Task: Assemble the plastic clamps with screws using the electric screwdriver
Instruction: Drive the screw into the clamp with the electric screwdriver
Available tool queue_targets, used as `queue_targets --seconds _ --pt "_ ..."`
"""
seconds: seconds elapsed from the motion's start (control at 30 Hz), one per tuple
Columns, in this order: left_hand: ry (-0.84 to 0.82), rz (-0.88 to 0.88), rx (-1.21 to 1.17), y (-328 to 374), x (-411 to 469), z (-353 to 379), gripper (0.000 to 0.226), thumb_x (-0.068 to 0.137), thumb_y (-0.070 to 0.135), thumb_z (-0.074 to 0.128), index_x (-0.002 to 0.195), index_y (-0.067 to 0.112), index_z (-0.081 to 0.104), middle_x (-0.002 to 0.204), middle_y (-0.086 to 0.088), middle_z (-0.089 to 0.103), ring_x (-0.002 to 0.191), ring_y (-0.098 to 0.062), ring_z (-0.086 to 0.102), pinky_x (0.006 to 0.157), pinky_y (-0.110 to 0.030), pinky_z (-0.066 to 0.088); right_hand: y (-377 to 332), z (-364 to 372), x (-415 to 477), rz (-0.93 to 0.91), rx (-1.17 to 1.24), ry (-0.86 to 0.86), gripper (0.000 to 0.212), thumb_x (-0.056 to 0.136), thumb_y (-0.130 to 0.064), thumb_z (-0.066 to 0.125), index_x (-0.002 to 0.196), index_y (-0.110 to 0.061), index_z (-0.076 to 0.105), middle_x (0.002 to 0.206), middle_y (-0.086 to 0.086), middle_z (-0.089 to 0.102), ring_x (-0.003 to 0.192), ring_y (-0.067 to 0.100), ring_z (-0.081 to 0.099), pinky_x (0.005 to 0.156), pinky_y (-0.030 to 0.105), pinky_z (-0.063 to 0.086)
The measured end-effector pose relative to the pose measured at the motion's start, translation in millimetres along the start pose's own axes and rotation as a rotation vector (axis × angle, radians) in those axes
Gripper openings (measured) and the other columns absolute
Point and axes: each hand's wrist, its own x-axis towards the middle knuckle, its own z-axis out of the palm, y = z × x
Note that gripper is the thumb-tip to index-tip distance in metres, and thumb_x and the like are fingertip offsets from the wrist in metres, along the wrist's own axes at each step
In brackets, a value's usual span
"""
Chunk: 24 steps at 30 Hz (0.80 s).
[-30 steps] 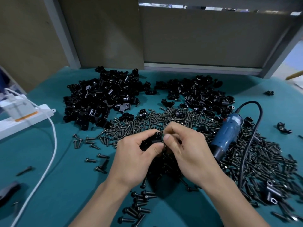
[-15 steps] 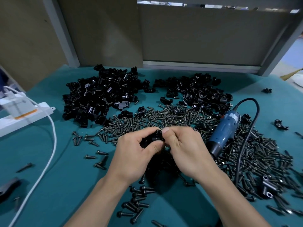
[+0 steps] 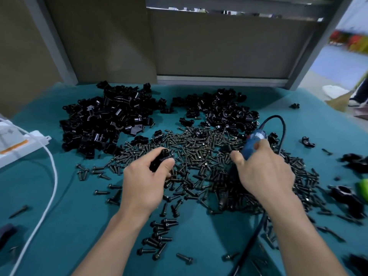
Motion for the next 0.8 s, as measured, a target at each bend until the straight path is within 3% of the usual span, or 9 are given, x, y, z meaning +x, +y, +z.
queue_targets --seconds 0.13,0.2,0.27,0.4,0.47,0.53,0.63,0.73,0.8 --pt "0.04 0.009 0.026 1.3 1.5 2.3 0.05 0.095 0.046 0.069 0.14 0.025 0.066 0.078 0.02 0.076 0.072 0.005 0.073 0.061 -0.016 0.057 -0.6 4.5 -0.4 0.166 0.006 -0.173 0.082 0.086 -0.083 0.05 0.128 -0.012 0.048 0.097 0.009 0.06 0.08 0.029 0.052 0.067 0.037 0.04" --pt "0.036 0.017 0.032 1.8 -0.1 2.0 0.05 0.095 0.046 0.069 0.14 0.024 0.066 0.078 0.019 0.076 0.072 0.006 0.073 0.062 -0.021 0.059 -11.0 4.7 4.5 0.227 0.102 -0.202 0.087 0.083 -0.078 0.062 0.135 -0.01 0.045 0.114 0.012 0.064 0.087 0.03 0.054 0.075 0.039 0.045" --pt "0.036 -0.005 0.02 1.8 -1.4 0.7 0.05 0.095 0.046 0.069 0.14 0.024 0.066 0.079 0.019 0.076 0.071 0.004 0.073 0.062 -0.021 0.06 -15.2 1.5 12.8 0.265 0.243 -0.246 0.076 0.077 -0.063 0.076 0.126 -0.009 0.054 0.107 0.009 0.069 0.086 0.029 0.065 0.079 0.04 0.056" --pt "0.019 -0.024 -0.021 6.0 -2.9 -2.7 0.048 0.096 0.046 0.069 0.14 0.026 0.066 0.069 0.02 0.074 0.061 0.002 0.071 0.053 -0.011 0.052 -2.1 -8.7 17.8 0.462 0.895 -0.274 0.042 0.072 -0.021 0.079 0.108 -0.004 0.065 0.089 0.01 0.066 0.075 0.027 0.064 0.067 0.036 0.056" --pt "-0.009 -0.033 -0.04 6.1 -2.3 -1.9 0.048 0.096 0.044 0.07 0.14 0.027 0.065 0.065 0.017 0.073 0.056 -0.002 0.069 0.048 -0.014 0.049 2.5 -12.5 17.5 0.513 1.193 -0.297 0.023 0.077 -0.012 0.068 0.098 -0.007 0.06 0.076 0.007 0.055 0.061 0.022 0.051 0.054 0.03 0.042" --pt "-0.055 -0.035 -0.027 5.1 -2.0 0.6 0.047 0.096 0.043 0.071 0.14 0.029 0.066 0.066 0.016 0.074 0.058 -0.003 0.071 0.051 -0.016 0.049 4.3 -17.2 13.8 0.533 1.514 -0.391 0.025 0.078 -0.006 0.062 0.102 -0.009 0.054 0.076 0.007 0.054 0.057 0.019 0.049 0.051 0.029 0.04" --pt "-0.11 -0.019 0.011 4.2 -1.7 2.4 0.045 0.095 0.043 0.071 0.139 0.032 0.066 0.069 0.017 0.074 0.058 -0.007 0.072 0.05 -0.021 0.051 -0.3 -23.8 8.2 0.489 1.961 -0.565 0.059 0.067 0.011 0.063 0.124 -0.001 0.051 0.096 0.02 0.068 0.077 0.027 0.071 0.066 0.039 0.059" --pt "-0.138 -0.015 0.014 2.6 -0.7 2.4 0.046 0.094 0.041 0.072 0.139 0.032 0.066 0.077 0.021 0.075 0.063 -0.008 0.074 0.059 -0.037 0.063 -11.4 -20.0 7.5 0.366 2.069 -0.666 0.052 0.07 0.018 0.062 0.117 -0.003 0.054 0.096 0.02 0.069 0.095 0.035 0.075 0.086 0.057 0.061" --pt "-0.162 -0.024 0.005 1.9 -0.1 2.4 0.047 0.094 0.04 0.073 0.139 0.033 0.064 0.075 0.018 0.076 0.065 -0.01 0.074 0.067 -0.045 0.064 -20.1 -13.2 12.3 0.356 2.107 -0.711 0.053 0.073 0.02 0.058 0.117 -0.009 0.056 0.092 0.017 0.066 0.091 0.034 0.074 0.089 0.058 0.059"
